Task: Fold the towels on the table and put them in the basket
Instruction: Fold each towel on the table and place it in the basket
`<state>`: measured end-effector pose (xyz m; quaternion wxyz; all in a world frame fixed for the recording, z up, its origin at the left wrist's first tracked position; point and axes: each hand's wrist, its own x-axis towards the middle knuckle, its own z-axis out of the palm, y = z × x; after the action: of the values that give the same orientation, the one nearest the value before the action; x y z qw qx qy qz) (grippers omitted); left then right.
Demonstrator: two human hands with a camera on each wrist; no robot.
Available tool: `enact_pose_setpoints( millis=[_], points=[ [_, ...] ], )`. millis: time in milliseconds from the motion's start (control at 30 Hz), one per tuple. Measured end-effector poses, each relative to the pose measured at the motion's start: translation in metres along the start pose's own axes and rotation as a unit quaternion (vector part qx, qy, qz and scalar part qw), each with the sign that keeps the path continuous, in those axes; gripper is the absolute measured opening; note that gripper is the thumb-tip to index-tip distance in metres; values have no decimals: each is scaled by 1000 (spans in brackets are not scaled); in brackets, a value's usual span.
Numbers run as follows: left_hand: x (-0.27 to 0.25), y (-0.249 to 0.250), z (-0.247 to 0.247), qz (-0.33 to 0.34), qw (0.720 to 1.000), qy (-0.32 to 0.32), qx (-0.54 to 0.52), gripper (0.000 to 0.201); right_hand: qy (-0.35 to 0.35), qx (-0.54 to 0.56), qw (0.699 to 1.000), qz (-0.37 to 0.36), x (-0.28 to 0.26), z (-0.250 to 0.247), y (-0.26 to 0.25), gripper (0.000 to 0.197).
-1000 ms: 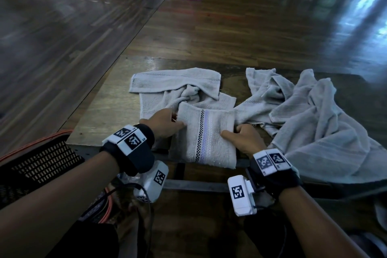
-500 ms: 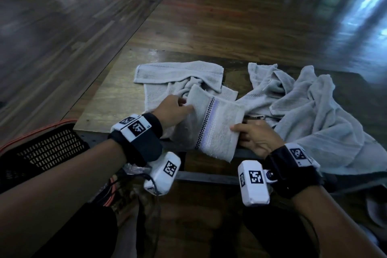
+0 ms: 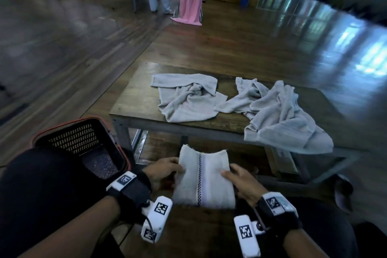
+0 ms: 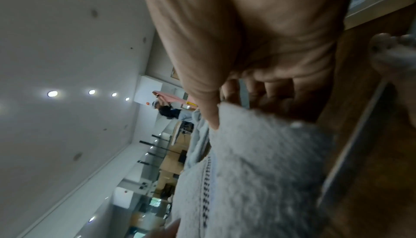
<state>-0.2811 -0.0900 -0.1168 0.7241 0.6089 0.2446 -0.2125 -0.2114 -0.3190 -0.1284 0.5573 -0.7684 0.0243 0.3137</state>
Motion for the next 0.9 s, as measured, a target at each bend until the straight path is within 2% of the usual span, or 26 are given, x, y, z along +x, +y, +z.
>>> enact_pose_setpoints(
  millis=[100, 333, 500, 600, 667, 733, 900],
  points=[
    [-26, 13, -9, 46, 999, 6, -7, 17, -10, -21, 999, -41, -17, 5, -30, 26],
    [-100, 83, -45, 194, 973, 113, -56, 21, -90, -23, 979, -180, -34, 30, -149, 21],
    [-143, 111, -88, 251, 944, 202, -65, 14, -185, -30, 952, -243, -34, 71, -217, 20],
    [-157, 116, -123, 273, 929, 231, -95, 13, -230, -16, 938, -258, -23, 104, -243, 17],
    [-158, 107, -144, 263, 925, 245, -126, 10, -254, -21, 933, -254, -9, 130, -250, 21],
    [-151, 86, -163, 225, 923, 264, -165, 11, -269, -42, 934, -232, 11, 161, -245, 20],
    [-116, 2, -212, 94, 927, 313, -183, 12, -273, -138, 945, -115, 80, 252, -179, 13]
  ],
)
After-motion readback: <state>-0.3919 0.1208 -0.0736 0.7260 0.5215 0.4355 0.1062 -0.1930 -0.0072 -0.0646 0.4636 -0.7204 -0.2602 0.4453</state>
